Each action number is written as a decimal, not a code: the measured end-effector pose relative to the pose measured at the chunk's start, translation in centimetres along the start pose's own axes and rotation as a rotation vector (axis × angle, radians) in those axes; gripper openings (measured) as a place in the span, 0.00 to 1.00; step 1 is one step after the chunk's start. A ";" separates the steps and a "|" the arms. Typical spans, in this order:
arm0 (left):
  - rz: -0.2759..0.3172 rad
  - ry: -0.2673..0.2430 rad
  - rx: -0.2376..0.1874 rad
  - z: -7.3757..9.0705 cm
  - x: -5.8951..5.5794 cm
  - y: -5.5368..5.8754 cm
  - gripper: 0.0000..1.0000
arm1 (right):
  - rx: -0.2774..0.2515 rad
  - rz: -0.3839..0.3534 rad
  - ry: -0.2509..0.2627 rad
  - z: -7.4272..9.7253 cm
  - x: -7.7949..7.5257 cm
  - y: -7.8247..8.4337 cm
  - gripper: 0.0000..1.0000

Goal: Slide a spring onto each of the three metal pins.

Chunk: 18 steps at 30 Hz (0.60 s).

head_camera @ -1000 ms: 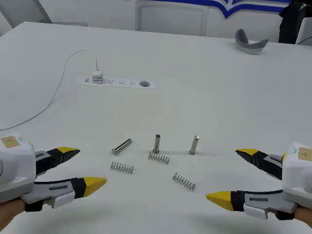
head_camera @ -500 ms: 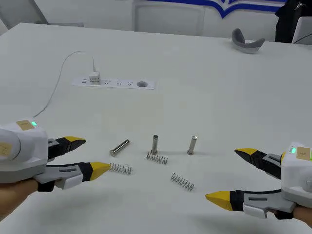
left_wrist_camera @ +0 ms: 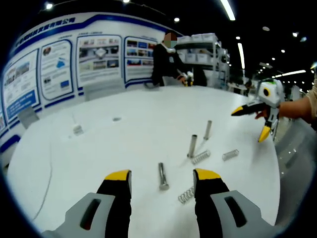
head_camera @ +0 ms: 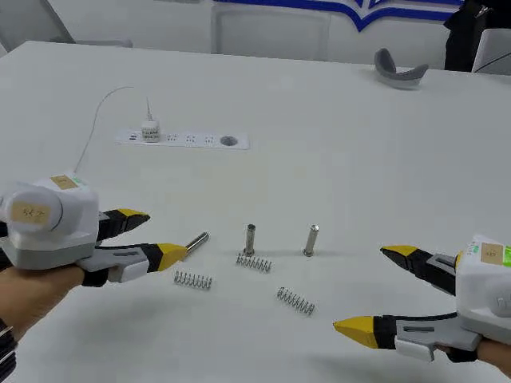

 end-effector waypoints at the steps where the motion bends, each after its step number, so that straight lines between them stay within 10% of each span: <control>1: 0.000 0.001 0.001 -0.2 0.0 -0.1 0.51 | 0.000 -0.001 0.000 0.0 0.0 0.0 0.85; 18: -0.021 0.015 0.082 -4.0 0.1 -0.4 0.45 | 0.003 -0.002 0.001 0.0 -0.1 0.1 0.85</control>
Point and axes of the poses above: the centre of the closed fingertips' face, and the gripper's own axes: z roughly backward along the fingers, x roughly to its left, y roughly out of its underside, the point moved 3 cm from there along z, roughly backward along the fingers, and after that the axes turned 2 degrees about -z, right-handed, at the moved point
